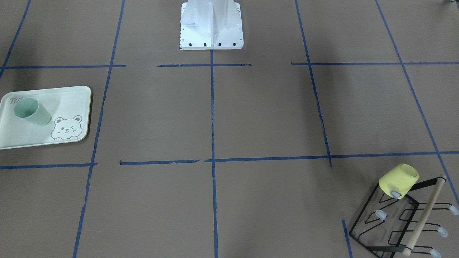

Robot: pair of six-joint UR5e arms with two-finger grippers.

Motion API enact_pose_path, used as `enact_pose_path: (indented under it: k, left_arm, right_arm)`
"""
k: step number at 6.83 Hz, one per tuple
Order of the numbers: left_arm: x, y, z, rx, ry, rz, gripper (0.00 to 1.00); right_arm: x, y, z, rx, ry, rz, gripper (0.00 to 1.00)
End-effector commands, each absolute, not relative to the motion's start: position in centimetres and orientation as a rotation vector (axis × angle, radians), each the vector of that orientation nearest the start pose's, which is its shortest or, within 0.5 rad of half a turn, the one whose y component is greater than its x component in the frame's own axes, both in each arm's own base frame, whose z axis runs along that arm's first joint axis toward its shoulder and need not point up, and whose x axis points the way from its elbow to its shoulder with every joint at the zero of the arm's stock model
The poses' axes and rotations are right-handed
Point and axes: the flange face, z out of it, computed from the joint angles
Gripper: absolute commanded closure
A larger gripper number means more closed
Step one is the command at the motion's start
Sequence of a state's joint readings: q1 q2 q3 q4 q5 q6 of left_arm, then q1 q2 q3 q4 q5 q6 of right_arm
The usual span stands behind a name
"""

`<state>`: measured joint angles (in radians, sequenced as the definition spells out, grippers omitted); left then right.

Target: Left arm grabs green cup and hands to right arm on tray

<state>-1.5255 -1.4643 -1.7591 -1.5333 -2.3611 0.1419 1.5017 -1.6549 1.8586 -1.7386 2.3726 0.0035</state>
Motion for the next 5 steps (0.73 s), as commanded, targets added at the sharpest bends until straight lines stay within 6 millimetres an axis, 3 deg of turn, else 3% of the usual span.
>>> enact_pose_path:
  k: [1,3,5]
  left_arm:
    - [-4.2,-44.8,62.3,0.046,0.793,0.156,0.00]
    - [-4.2,-45.1,61.9,0.022,0.763,0.078,0.00]
    - [-4.3,-44.8,63.4,-0.026,0.750,0.062,0.00]
  right_arm:
    - [3.3,-44.9,57.2,0.007,-0.798,-0.076,0.00]
    - [3.3,-44.3,57.6,-0.001,-0.794,-0.074,0.00]
    - [3.2,-44.5,57.7,-0.001,-0.783,-0.078,0.00]
